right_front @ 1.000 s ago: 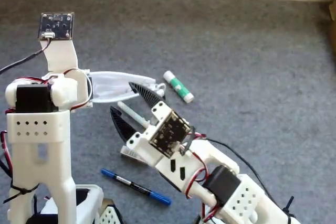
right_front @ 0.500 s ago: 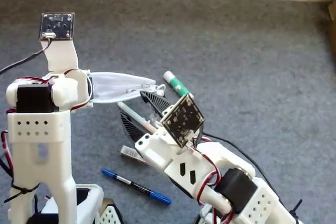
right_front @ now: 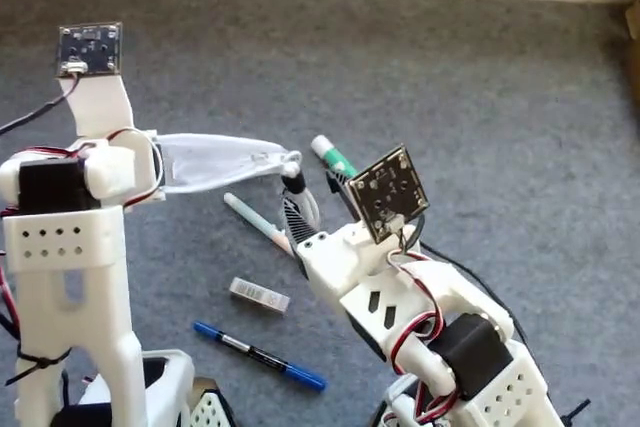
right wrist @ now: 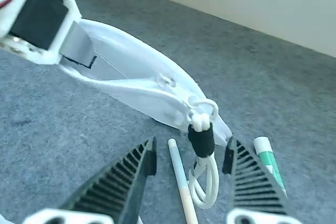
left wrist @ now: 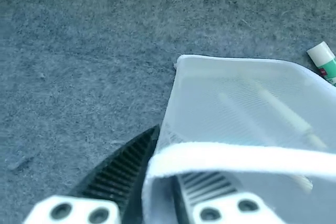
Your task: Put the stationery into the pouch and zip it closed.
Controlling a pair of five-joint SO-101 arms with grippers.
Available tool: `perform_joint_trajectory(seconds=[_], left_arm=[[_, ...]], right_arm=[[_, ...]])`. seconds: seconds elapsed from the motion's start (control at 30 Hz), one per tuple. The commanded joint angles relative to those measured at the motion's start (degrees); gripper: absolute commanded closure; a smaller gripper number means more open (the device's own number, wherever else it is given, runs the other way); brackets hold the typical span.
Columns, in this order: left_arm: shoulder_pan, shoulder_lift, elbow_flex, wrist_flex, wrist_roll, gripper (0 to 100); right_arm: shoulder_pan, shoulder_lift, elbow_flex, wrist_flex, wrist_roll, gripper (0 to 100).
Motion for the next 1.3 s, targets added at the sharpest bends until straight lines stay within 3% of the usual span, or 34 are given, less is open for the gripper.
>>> perform_joint_trajectory(seconds=[0.0, 0.2, 0.47, 0.6, 1.27], left_arm=[[-4.8, 0.7, -2.7, -0.3, 0.3, 99], [-7.0, 0.7, -3.6, -0.3, -0.8, 99], [-7.3, 0.7, -3.6, -0.3, -1.2, 99], [-7.3, 0.7, -3.5, -0.3, -1.4, 99], [-10.6, 0.7, -3.2, -0.5, -3.2, 99]], right_arm=[[1.6, 0.1, -3.5, 0.4, -0.4, 79.7], [6.5, 13.0, -4.1, 1.5, -0.4, 79.7], [10.2, 35.4, -20.5, 9.1, 0.3, 79.7], [10.2, 45.1, -28.7, 11.9, 4.3, 79.7], [16.0, 83.3, -57.9, 12.2, 10.2, 79.7]])
